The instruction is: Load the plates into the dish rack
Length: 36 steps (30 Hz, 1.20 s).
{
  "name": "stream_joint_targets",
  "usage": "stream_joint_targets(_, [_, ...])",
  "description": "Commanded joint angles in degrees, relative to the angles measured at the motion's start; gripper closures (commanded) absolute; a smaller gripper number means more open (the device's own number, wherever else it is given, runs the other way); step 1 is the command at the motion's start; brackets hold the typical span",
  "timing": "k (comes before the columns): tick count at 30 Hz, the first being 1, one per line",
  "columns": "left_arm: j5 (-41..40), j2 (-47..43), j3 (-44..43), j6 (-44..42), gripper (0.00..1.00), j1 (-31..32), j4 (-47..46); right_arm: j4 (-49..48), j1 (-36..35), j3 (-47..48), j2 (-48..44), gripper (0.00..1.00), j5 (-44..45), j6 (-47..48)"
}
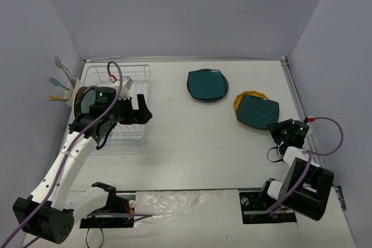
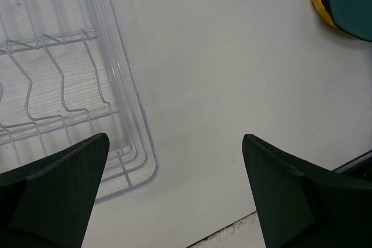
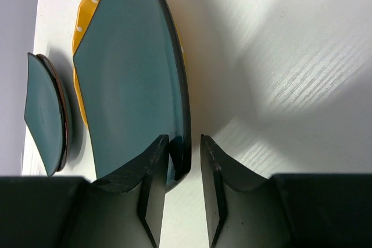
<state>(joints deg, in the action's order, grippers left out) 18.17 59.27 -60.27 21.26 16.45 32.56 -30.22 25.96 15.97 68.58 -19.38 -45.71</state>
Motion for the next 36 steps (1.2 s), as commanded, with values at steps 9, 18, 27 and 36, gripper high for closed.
stream_joint_targets(9, [0.63,1.19,-1.59,0.19,0.03,0.34,-3.99,-8.32,0.68,1.16,6.1,0.5,-3.64,5.02])
stream_joint_targets(18, [0.81,1.38,-1.78,1.06,0.03,0.47,-3.95,-16.18,0.85,2.79,11.78,0.51,-6.53,5.19])
stream_joint_targets(27, [0.99,1.64,-1.79,1.87,0.03,0.78,-4.44,-13.88,1.2,4.08,8.64,0.84,-7.35,5.82])
stream_joint_targets(36, [1.25,2.26,-2.48,3.44,0.03,1.66,-5.4,-7.92,1.2,7.24,0.94,1.0,-9.37,5.19])
